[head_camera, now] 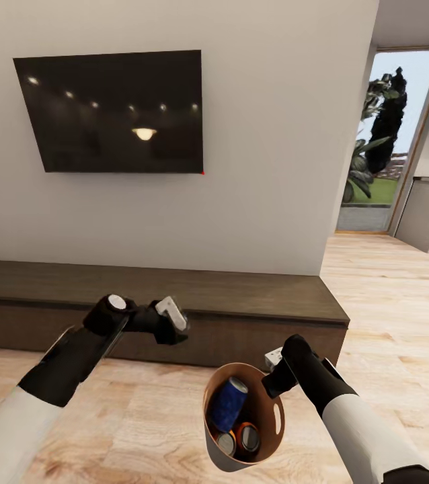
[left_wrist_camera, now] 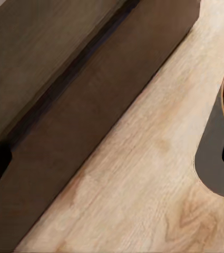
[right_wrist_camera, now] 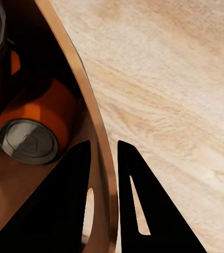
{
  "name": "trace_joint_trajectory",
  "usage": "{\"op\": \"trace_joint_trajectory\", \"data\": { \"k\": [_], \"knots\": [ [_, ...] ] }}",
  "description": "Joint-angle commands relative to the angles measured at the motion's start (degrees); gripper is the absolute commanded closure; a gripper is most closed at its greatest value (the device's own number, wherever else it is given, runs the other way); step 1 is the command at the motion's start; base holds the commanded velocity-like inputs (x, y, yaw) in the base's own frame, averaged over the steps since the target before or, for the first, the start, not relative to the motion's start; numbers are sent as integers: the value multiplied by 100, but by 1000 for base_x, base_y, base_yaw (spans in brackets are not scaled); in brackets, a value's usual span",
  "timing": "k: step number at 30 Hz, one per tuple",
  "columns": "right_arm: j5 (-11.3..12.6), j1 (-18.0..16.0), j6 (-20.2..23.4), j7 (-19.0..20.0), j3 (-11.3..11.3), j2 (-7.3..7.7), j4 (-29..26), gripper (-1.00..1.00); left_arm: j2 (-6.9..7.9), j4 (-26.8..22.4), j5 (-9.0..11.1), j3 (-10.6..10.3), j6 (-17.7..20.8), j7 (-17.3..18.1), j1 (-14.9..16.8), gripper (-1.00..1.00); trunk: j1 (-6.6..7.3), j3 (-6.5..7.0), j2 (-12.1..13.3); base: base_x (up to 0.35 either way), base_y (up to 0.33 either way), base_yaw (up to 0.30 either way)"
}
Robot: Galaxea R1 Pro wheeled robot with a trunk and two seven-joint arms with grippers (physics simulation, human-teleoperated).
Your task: Put the three can of soda from the living room inside the tash can in the kitchen.
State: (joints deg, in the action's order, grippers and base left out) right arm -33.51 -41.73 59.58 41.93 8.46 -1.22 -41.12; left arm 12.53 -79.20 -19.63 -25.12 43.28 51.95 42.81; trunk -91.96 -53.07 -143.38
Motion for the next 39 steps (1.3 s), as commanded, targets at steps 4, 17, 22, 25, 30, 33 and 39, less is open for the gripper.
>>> {"op": "trace_joint_trajectory", "data": {
  "k": [4,17,22,25,30,33,39],
  "knots": [
    [139,-5,42,17,-28,26,-5,100,-18,805,78,1273,-1163,-1189,-611,-100,1,1,-1,0,0,0],
    [160,-167,42,31,-647,1043,363,100,-49,3145,1287,1998,-4118,-2524,-1440,-100,1,1,-1,0,0,0],
    [167,-182,42,41,-694,1383,625,100,-46,3202,1551,2036,-4231,-2593,-1510,-100,-4,-43,-3,0,0,0],
    [173,-179,42,46,-701,1499,676,100,-43,3216,1717,2047,-4252,-2607,-1521,-100,-12,-110,-7,0,0,0],
    [170,-178,42,45,-841,1606,797,100,-41,3224,1834,2055,-4271,-2679,-1529,-100,-25,-221,-14,0,0,0],
    [165,-178,42,44,-870,1622,870,100,-41,3226,1843,2055,-4277,-2701,-1529,-100,-33,-287,-18,0,0,0],
    [161,-178,42,44,-887,1693,957,100,-46,3267,1843,2055,-4287,-2714,-1530,-100,-46,-398,-25,0,0,0]
  ]
}}
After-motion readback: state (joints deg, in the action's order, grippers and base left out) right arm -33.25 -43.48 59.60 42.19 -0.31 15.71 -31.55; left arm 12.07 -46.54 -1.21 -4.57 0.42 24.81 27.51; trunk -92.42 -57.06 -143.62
